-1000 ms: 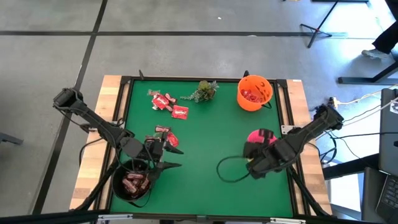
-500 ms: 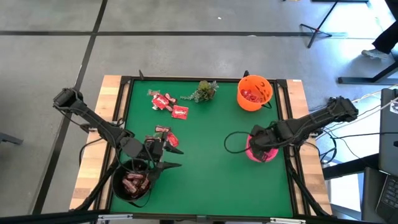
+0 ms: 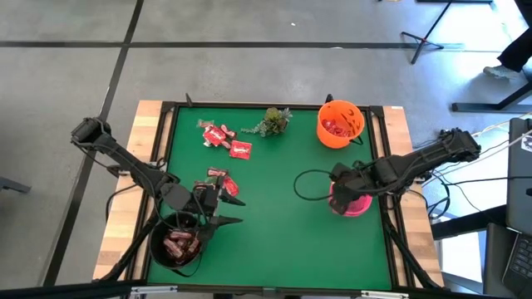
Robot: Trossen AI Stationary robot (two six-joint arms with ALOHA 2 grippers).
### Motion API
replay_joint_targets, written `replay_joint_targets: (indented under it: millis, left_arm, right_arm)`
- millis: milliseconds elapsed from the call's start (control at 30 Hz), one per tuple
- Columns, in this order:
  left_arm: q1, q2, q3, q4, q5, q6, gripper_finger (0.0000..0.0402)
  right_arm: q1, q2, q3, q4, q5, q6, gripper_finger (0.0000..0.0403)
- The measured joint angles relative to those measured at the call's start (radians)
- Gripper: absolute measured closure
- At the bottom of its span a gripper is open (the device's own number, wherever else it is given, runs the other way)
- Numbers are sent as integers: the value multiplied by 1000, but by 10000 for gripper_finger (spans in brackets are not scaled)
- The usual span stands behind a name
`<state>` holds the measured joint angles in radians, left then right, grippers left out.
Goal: Sort candy
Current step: Put the brown chocolate bar into the black bucket
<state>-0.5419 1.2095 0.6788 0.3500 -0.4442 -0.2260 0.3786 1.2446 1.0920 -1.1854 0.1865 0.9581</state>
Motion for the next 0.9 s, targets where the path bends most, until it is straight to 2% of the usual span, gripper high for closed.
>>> replay_joint_targets:
  millis: [300, 533, 667, 900]
  left_arm:
    - [0, 0, 0, 0, 0, 0, 188]
    - [0, 0, 0, 0, 0, 0, 188]
    - [0, 0, 0, 0, 0, 0, 188]
    - [0, 0, 0, 0, 0, 0, 188]
  right_arm:
    - [0, 5, 8, 493, 189, -239, 198]
    - [0, 91, 9, 892, 350, -483, 199]
    - [-15, 190, 9, 982, 372, -569, 199]
    - [-104, 388, 8, 1082, 335, -571, 199]
